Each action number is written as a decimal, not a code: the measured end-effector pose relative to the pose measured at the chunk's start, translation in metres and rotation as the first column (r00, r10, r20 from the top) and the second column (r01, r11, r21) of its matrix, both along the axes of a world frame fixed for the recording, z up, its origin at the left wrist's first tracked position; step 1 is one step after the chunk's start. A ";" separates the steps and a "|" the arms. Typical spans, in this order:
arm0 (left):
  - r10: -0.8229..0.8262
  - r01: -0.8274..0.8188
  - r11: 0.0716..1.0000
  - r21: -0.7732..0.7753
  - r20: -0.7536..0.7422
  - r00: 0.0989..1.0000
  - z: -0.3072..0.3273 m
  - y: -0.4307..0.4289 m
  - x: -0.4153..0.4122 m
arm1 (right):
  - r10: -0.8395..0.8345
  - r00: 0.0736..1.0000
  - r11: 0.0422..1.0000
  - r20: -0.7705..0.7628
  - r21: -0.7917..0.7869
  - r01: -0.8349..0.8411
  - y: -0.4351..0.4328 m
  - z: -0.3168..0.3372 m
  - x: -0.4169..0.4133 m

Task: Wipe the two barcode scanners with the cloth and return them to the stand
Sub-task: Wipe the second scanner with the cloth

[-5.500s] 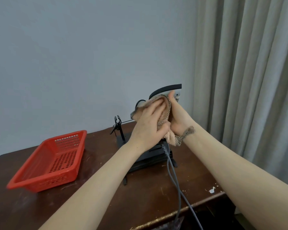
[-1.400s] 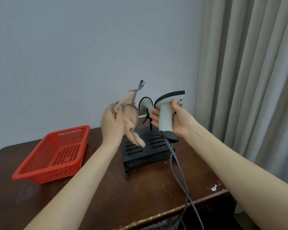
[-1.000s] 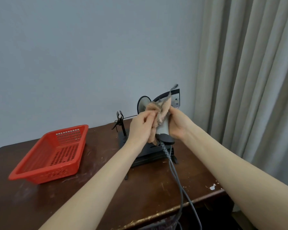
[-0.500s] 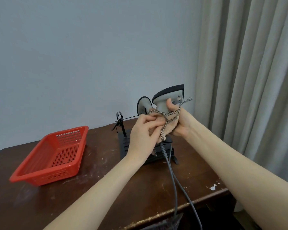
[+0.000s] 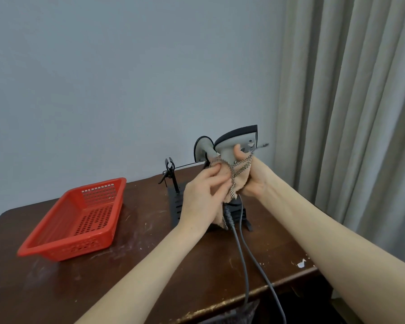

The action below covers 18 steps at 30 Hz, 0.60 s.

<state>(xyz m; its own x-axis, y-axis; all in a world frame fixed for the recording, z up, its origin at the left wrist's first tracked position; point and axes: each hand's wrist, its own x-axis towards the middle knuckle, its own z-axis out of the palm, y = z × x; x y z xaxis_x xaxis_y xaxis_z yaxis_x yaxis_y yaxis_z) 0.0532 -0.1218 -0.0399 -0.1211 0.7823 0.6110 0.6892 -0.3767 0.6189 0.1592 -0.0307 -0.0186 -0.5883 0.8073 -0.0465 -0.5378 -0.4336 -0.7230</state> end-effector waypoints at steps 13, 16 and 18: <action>0.008 0.088 0.973 -0.216 0.407 0.913 0.016 0.005 -0.006 | -0.074 0.997 0.995 0.039 -0.066 0.076 -0.009 0.006 -0.012; 0.035 0.003 0.964 -0.265 0.140 0.990 0.012 0.009 0.004 | -0.010 1.000 1.000 0.010 -0.027 0.010 -0.014 0.009 -0.012; 0.089 -0.054 0.970 -0.239 0.138 0.986 0.012 0.014 -0.001 | 0.021 0.999 1.000 0.050 -0.008 -0.021 -0.013 0.010 -0.008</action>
<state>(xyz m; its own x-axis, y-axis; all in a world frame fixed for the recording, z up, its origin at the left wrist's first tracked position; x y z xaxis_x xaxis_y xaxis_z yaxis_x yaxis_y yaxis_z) 0.0521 -0.1082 -0.0280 -0.2564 0.8871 0.3838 0.6042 -0.1629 0.7800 0.1513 -0.0440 -0.0082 -0.6019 0.7943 -0.0822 -0.4920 -0.4500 -0.7453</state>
